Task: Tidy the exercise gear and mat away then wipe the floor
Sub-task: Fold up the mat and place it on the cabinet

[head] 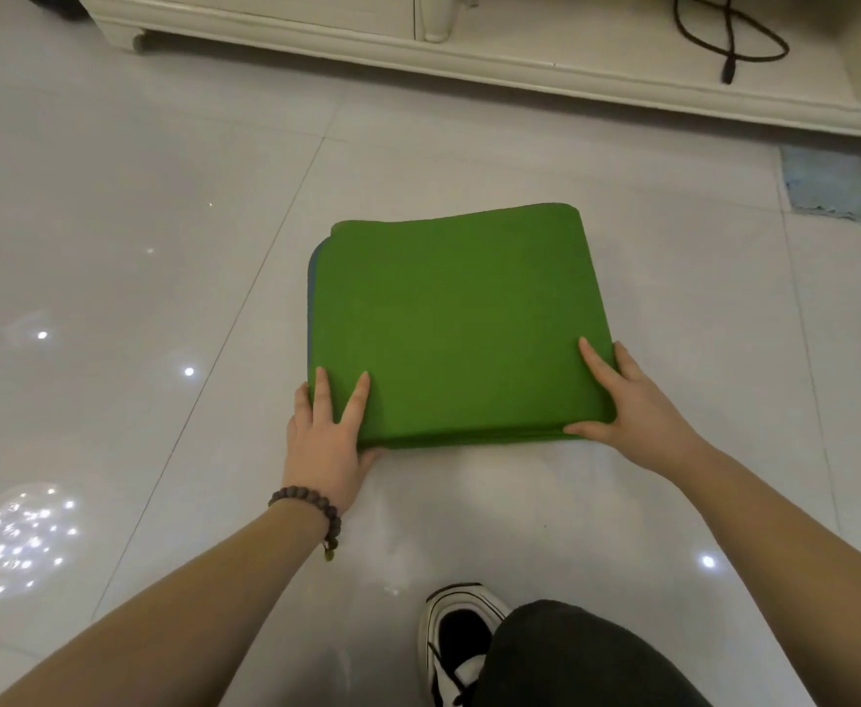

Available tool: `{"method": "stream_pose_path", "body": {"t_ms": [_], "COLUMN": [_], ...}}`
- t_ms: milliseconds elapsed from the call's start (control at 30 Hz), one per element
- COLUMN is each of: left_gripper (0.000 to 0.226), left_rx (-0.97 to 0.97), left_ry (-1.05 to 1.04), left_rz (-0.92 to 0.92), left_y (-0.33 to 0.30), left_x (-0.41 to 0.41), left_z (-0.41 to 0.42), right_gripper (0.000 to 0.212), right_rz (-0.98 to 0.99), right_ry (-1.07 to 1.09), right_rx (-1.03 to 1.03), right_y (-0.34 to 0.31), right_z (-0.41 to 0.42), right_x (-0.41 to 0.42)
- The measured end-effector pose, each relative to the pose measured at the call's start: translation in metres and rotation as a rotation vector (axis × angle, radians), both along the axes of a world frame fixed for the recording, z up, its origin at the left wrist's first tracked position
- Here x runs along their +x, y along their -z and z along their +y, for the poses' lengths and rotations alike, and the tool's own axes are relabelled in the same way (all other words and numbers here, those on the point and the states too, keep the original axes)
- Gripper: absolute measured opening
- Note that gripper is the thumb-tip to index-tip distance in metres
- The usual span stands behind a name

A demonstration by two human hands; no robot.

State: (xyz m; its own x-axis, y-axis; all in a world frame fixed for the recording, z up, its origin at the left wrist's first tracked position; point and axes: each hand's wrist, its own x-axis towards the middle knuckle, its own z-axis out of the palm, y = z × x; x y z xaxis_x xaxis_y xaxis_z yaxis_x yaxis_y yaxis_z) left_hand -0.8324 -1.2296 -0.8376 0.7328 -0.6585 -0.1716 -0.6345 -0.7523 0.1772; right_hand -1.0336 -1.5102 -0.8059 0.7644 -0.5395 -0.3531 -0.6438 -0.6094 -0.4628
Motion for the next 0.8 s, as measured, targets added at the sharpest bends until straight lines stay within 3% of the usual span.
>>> {"method": "stream_pose_path", "body": {"t_ms": [133, 233, 467, 633, 800], "left_gripper": [0.105, 0.104, 0.099, 0.110, 0.102], "left_rx": [0.092, 0.075, -0.221, -0.114, -0.242], "left_ry": [-0.017, -0.016, 0.064, 0.048, 0.045], "left_rz": [0.143, 0.175, 0.088, 0.425, 0.374], "left_y": [-0.004, -0.016, -0.031, -0.023, -0.031], "left_x": [0.015, 0.027, 0.041, 0.055, 0.053], "left_z": [-0.012, -0.017, -0.004, -0.008, -0.004], "right_gripper": [0.110, 0.107, 0.090, 0.104, 0.111], "right_rz": [0.009, -0.036, -0.188, -0.158, -0.185], "right_ry": [0.017, 0.068, 0.174, 0.189, 0.227], "right_rx": [0.025, 0.080, -0.072, 0.062, 0.143], "right_y": [0.000, -0.011, -0.014, 0.017, 0.010], "right_z": [0.003, 0.001, 0.004, 0.030, 0.026], "right_x": [0.005, 0.009, -0.003, -0.010, -0.007]}}
